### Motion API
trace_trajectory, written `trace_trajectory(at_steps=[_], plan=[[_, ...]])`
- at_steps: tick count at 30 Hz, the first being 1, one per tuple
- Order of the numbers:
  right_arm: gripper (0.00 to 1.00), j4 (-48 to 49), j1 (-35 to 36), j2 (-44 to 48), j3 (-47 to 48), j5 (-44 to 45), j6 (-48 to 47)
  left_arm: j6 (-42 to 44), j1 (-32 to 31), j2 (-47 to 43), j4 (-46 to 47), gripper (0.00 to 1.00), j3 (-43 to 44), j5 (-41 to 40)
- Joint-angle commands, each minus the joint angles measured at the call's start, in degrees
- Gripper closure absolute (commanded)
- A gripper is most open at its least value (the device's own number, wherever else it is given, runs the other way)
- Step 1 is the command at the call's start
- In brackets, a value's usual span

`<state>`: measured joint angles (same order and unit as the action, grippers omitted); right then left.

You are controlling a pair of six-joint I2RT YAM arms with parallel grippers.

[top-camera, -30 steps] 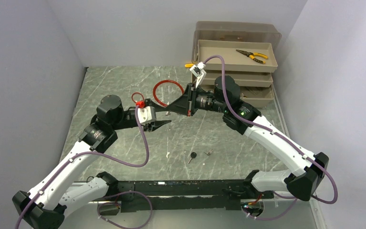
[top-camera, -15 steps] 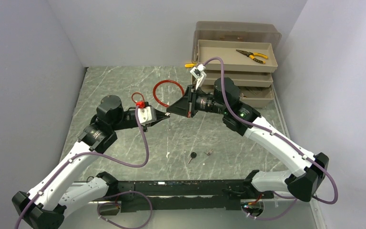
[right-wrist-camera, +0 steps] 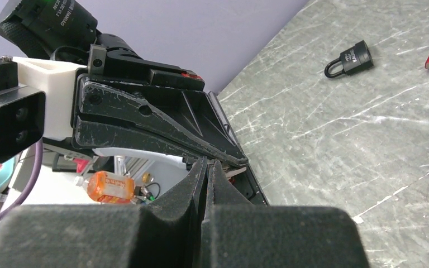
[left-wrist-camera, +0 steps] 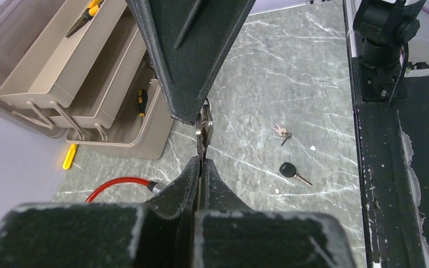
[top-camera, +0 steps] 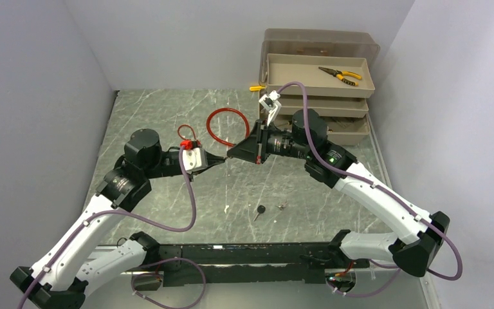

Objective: Unlock with the key
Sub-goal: Pick up the key from the center of the board.

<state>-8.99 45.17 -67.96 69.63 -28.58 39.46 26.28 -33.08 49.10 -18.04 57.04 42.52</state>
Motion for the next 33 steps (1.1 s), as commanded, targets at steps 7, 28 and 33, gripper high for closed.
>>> trace_trajectory(at_steps=[7, 28, 33], plan=[[1.00, -1.44, -0.59, 1.76, -0.10, 2.97, -2.01, 2.38, -0.17, -1.47, -5.89, 1.00, 5.29, 5.19], [1.00, -0.07, -0.29, -0.50, 3.06, 0.06, -1.29, 4.27, -0.42, -1.00, -6.94, 1.00, 5.19, 6.66], [1.00, -1.35, -0.05, -0.29, 2.88, 0.35, -2.31, 5.23, -0.51, -0.98, -6.46, 1.00, 5.01, 4.03]])
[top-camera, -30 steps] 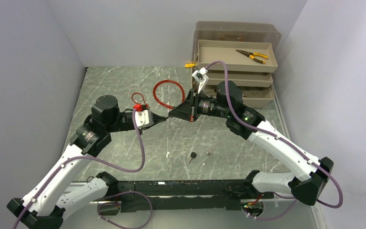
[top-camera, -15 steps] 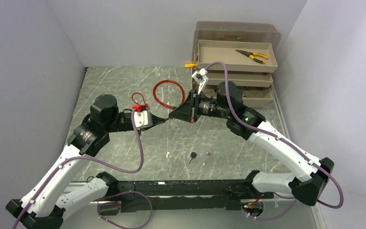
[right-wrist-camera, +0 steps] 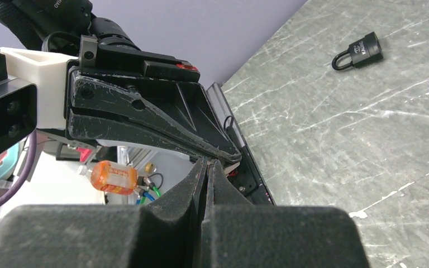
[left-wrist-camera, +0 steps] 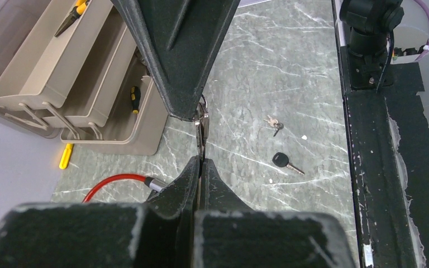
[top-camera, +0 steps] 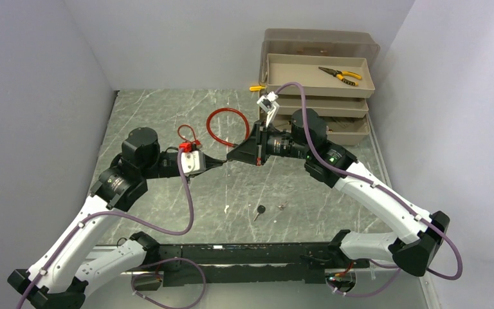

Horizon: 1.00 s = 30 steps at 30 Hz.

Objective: Unlock with the key
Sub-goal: Pick up the key from the center of the board.

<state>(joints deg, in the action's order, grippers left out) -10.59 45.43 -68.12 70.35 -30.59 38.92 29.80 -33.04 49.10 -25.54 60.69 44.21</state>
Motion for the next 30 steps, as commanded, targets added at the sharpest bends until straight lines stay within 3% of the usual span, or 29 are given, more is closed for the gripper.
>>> trace_trajectory(at_steps=[1, 10, 13, 18, 30], plan=[[1.00, -0.23, -0.28, -0.07, 2.05, 2.45, -2.03, 1.98, -0.62, -0.90, 0.87, 1.00, 1.55, 1.92], [1.00, -2.39, -0.27, 0.03, 1.81, 3.22, -4.53, 3.16, -0.69, -0.35, -4.15, 1.00, 4.13, 3.77], [1.00, -0.19, -0.36, -0.75, 2.04, 2.03, -3.27, 1.61, -1.42, 0.28, -4.61, 0.86, 2.86, 5.37], [1.00, 1.62, -0.32, -0.81, 1.82, 1.30, -2.18, -0.14, -2.93, -0.79, 0.95, 1.00, -2.24, 2.81], [1.00, 0.11, -0.34, 0.15, 1.06, 1.60, -2.84, -0.64, -3.15, 0.62, 3.63, 1.00, -0.86, 2.31]])
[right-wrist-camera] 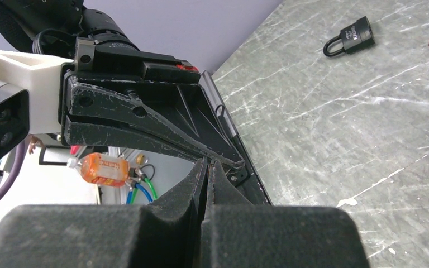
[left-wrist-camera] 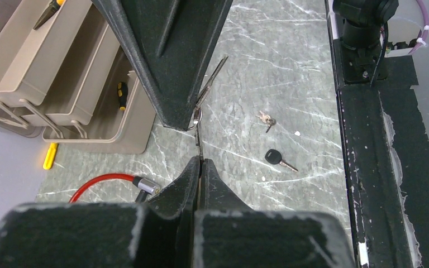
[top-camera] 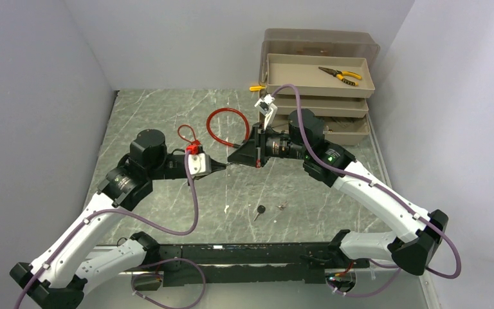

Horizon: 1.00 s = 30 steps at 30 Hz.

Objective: Unlock with the key
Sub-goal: Pick up the key from the center of the board.

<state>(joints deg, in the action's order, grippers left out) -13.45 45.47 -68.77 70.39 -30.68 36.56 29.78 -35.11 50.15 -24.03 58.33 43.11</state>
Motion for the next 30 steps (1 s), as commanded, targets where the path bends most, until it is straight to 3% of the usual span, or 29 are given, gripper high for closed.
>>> trace_trajectory(at_steps=[1, 3, 7, 11, 16, 23, 26, 30], plan=[[1.00, 2.98, -0.34, 0.83, 0.91, 1.71, -0.58, -0.20, -1.05, -0.67, 1.82, 1.00, 1.59, 3.31], [1.00, 2.27, -0.38, 0.76, 1.16, 1.87, -0.96, 1.51, -1.19, -1.17, 0.84, 1.00, 1.99, 2.60], [0.65, -0.38, -0.38, 1.45, 1.95, 2.79, -2.60, 12.97, -2.02, -3.43, -2.61, 1.00, 1.24, -0.65], [0.50, -3.84, -0.32, 2.81, 3.51, 4.51, -5.00, 34.29, -3.92, -8.17, -4.40, 1.00, -3.02, -5.81], [0.48, -5.10, -0.47, 3.99, 3.52, 5.38, -6.10, 56.37, -6.40, -13.74, -2.17, 1.00, -9.36, -9.30], [0.48, -2.76, -0.55, 3.61, 1.07, 0.58, -5.02, 87.54, -6.86, -22.58, 11.60, 1.00, -25.22, -7.89], [0.49, -2.39, -0.61, 3.09, 0.19, -0.89, -5.17, 95.83, -6.82, -23.33, 17.00, 1.00, -28.28, -6.44], [0.50, -1.68, -0.86, 2.70, -1.35, -3.03, -5.54, 99.28, -6.87, -22.94, 22.04, 1.00, -29.78, -6.21]])
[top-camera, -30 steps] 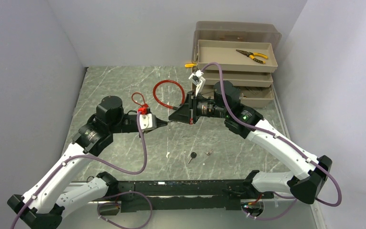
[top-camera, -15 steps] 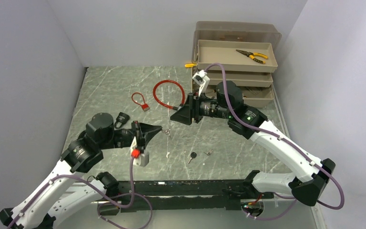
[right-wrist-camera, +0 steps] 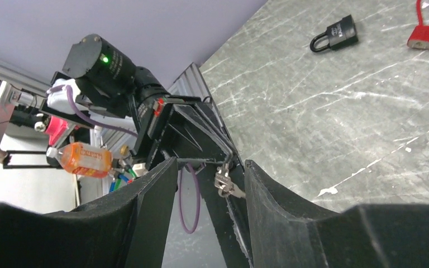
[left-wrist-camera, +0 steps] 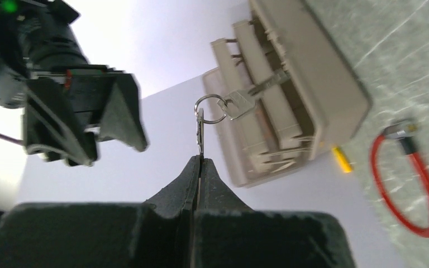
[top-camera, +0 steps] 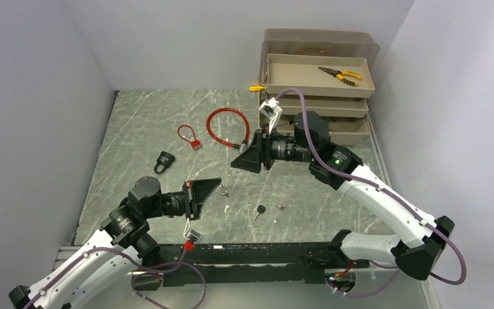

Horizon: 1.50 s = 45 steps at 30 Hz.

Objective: Unlock with the key
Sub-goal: Pick up the key from the center of the board.

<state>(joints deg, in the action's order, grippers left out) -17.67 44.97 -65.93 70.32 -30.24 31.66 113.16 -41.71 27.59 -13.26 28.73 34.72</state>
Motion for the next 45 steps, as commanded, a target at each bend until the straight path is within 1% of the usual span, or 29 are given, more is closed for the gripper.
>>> trace_trajectory(at_steps=[1, 5, 12, 24, 27, 30, 34, 37, 40, 45], plan=[[0.50, 2.78, -0.47, -0.13, -1.93, -3.99, -0.60, 16.48, -0.28, -0.19, 12.47, 1.00, -0.43, 2.14], [0.51, 5.37, -0.89, -0.49, -4.31, -6.72, 0.48, 19.28, -0.29, 1.44, 18.78, 1.00, -1.56, 2.04], [0.54, 11.98, -1.38, -0.52, -7.05, -12.55, 2.91, 20.97, -0.28, 2.16, 19.79, 1.00, -1.70, 2.21], [0.63, 18.53, -1.73, -3.76, -8.29, -18.53, 5.74, 22.70, -0.21, 4.43, 23.99, 1.00, -2.19, 1.20], [0.67, 20.14, -1.73, -4.26, -8.80, -19.33, 6.50, 22.76, -0.26, 4.90, 24.61, 1.00, -2.04, 0.62], [0.76, 20.28, -1.79, -4.87, -8.71, -19.98, 6.68, 22.80, -0.24, 5.18, 25.03, 1.00, -2.10, 0.01], [0.80, 21.03, -2.20, -5.09, -8.79, -20.87, 7.02, 22.55, -0.25, 5.54, 25.68, 1.00, -1.69, -1.00], [0.88, 21.12, -2.40, -5.68, -8.38, -21.47, 7.22, 22.60, -0.30, 5.87, 26.48, 1.00, -1.53, -1.46], [1.00, 21.52, -2.50, -6.09, -8.27, -21.92, 7.58, 22.89, -0.24, 5.89, 26.95, 1.00, -1.69, -1.73], [1.00, 22.21, -2.95, -5.25, -9.02, -21.13, 8.12, 22.71, -0.22, 5.80, 27.49, 1.00, -2.30, -2.60]])
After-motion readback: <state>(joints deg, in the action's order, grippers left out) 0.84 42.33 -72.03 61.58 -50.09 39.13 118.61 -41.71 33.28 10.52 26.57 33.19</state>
